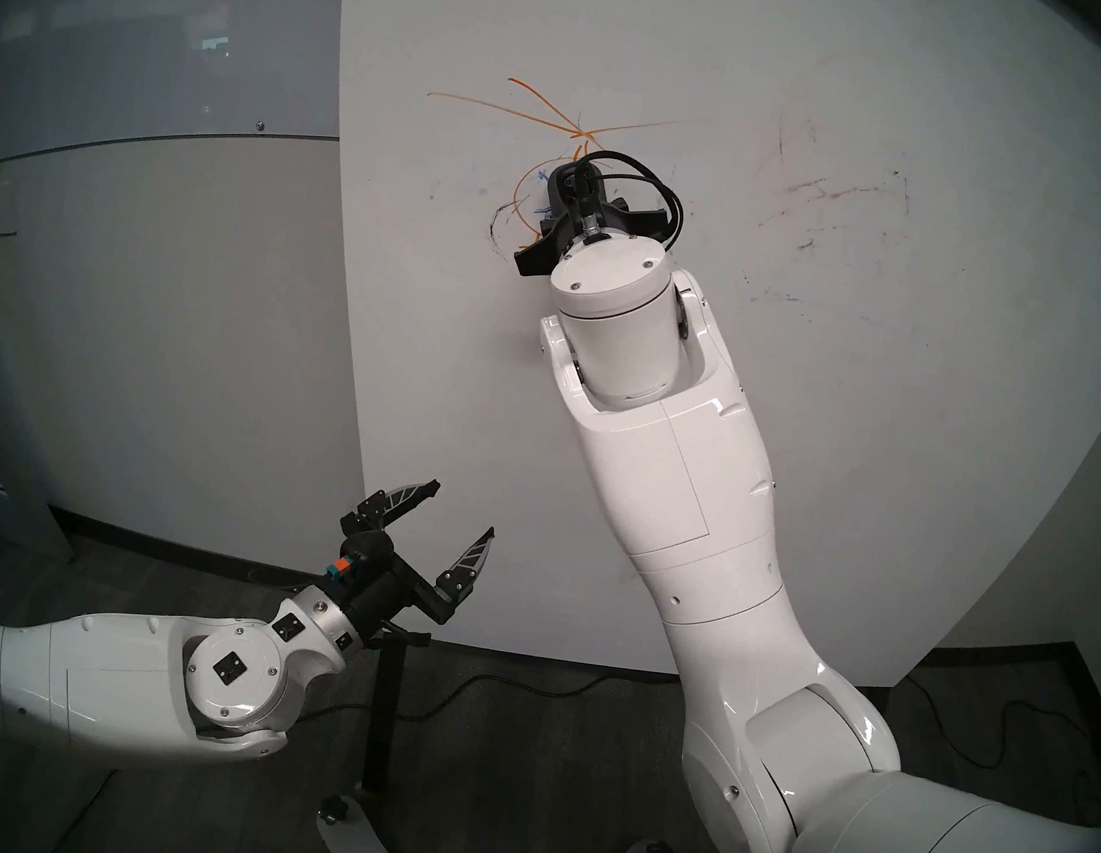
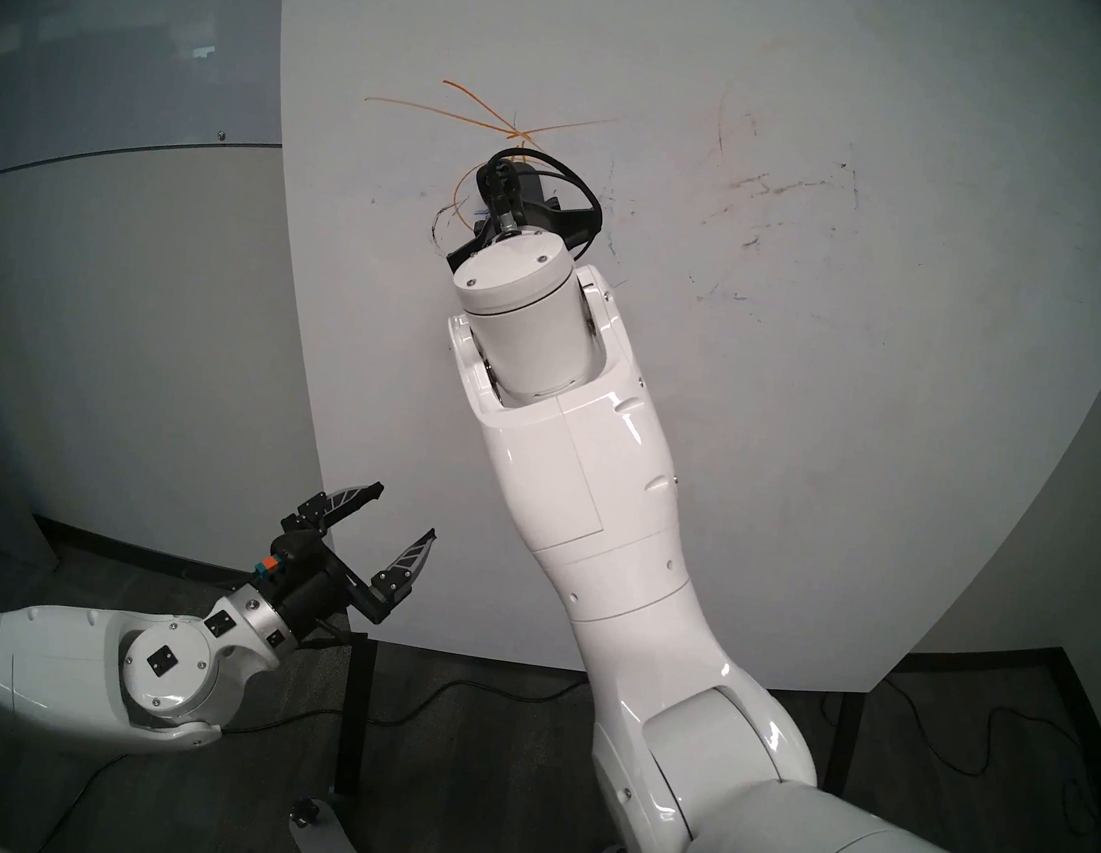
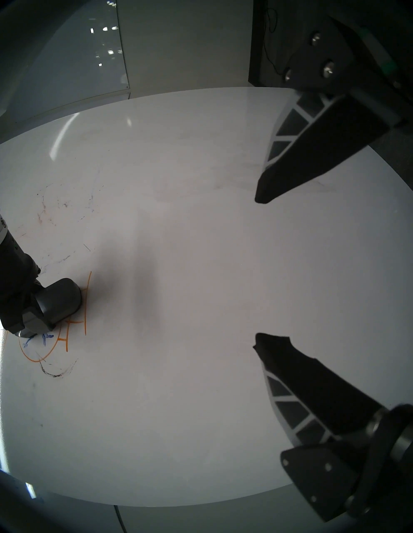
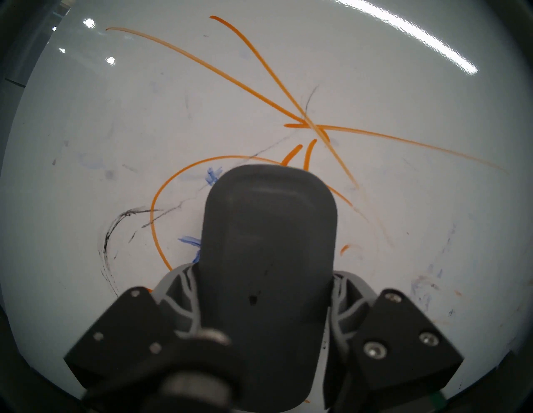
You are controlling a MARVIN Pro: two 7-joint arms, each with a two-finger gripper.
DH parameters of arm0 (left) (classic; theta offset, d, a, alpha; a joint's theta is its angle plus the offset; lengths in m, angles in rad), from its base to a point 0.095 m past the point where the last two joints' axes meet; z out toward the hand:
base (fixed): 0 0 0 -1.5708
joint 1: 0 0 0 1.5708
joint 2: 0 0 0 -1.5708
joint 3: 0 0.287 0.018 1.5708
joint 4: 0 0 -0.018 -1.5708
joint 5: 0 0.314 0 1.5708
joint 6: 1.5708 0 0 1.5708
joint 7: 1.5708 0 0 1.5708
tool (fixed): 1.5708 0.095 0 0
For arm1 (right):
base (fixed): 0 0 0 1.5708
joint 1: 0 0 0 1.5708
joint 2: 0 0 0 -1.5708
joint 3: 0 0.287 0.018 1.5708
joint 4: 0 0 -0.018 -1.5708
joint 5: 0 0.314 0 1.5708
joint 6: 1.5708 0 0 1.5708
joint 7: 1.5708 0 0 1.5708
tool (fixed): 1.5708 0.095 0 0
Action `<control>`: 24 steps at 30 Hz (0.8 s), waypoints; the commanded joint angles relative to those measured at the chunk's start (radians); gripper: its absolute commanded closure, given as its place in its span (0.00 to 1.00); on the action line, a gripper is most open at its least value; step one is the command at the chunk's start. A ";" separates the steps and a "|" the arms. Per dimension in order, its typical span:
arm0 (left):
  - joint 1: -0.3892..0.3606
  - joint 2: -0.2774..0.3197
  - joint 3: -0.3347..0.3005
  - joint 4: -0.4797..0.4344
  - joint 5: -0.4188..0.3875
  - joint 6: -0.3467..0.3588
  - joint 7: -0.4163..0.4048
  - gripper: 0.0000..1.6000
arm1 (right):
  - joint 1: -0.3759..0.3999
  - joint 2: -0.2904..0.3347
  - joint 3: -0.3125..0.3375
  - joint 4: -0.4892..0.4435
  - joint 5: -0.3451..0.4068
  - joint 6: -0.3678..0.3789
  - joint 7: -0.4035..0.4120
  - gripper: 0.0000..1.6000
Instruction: Erase all marks on the whiteboard with the eraser
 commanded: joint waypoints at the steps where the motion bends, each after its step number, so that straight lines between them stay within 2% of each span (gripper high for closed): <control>1: -0.008 0.001 -0.008 -0.006 0.000 -0.006 0.001 0.00 | 0.117 -0.056 0.037 0.047 -0.025 -0.068 0.007 1.00; 21: -0.008 0.000 -0.007 -0.005 0.000 -0.004 0.001 0.00 | 0.127 -0.129 0.109 0.037 -0.100 -0.078 0.031 1.00; 22: -0.008 0.000 -0.007 -0.005 0.001 -0.004 0.001 0.00 | 0.100 -0.140 0.116 0.017 -0.109 -0.085 0.031 1.00; 24: -0.008 0.000 -0.007 -0.005 0.001 -0.004 0.001 0.00 | 0.122 -0.139 0.117 0.031 -0.108 -0.078 0.034 1.00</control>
